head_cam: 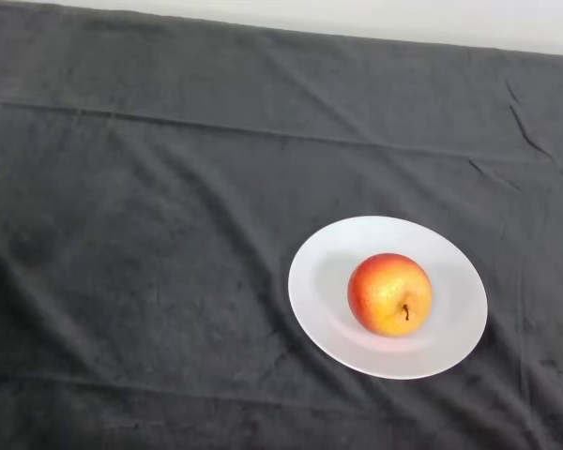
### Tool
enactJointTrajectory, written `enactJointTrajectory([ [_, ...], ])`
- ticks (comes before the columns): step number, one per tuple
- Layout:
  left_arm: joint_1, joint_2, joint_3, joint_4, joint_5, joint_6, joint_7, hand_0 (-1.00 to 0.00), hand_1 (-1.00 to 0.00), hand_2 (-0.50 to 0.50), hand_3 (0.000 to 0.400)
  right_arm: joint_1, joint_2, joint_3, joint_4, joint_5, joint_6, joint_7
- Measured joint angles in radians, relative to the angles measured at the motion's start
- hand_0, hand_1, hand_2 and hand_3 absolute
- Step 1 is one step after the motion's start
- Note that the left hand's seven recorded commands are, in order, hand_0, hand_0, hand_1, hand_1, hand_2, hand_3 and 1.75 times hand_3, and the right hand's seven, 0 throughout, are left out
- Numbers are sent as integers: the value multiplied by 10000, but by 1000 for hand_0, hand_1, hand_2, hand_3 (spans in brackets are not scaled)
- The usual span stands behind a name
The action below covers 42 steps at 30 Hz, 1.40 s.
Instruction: Move the apple to the plate
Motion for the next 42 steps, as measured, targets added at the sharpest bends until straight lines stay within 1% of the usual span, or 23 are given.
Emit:
enactJointTrajectory([
  [5, -1, 0, 247, 106, 6, -23, 0, 0, 0, 0, 0, 0, 0, -3, 1, 0, 0, 0],
  [8, -1, 0, 258, 127, 13, -52, -1, 0, 0, 0, 0, 1, -1, -7, 1, 0, 0, 0],
  [13, -1, -1, 273, 150, 206, -165, -78, 0, 0, 0, 0, 1, 0, -11, 2, -1, 0, 0],
  [31, -1, -1, 347, 194, 383, -206, -173, 0, 0, 0, 0, 1, 0, -14, 2, -3, 0, 0],
  [42, -3, -1, 448, 234, 409, -348, -195, 0, 0, 0, 0, 1, 0, -15, 2, -3, 0, 0],
])
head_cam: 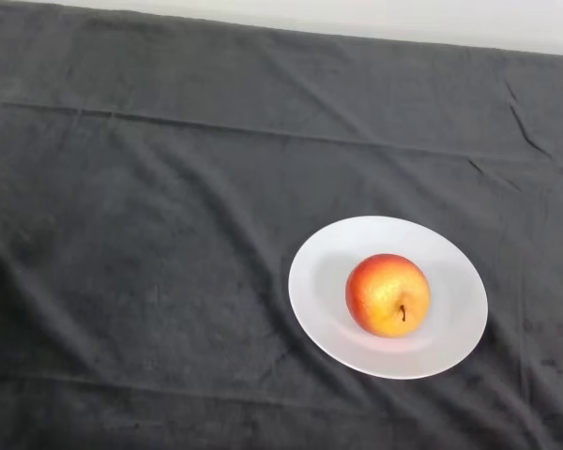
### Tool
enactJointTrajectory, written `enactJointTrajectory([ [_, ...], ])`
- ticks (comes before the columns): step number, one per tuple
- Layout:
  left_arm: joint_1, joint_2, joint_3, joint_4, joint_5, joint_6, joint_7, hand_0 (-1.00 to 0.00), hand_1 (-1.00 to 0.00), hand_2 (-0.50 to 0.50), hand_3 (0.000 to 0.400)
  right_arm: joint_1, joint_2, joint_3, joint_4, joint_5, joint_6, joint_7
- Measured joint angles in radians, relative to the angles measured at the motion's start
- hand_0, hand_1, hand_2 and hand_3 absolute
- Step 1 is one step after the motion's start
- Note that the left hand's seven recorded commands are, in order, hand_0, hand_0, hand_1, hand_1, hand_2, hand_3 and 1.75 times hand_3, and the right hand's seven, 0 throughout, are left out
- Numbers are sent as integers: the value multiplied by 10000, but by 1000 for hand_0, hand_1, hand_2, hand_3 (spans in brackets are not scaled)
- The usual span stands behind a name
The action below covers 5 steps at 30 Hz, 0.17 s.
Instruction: Move the apple to the plate
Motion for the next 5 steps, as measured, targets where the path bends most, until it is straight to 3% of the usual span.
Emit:
enactJointTrajectory([
  [5, -1, 0, 203, 0, 94, -2, -6, 0, 0, 0, 0, 1, -2, 0, 0, 0, 0, 0],
])
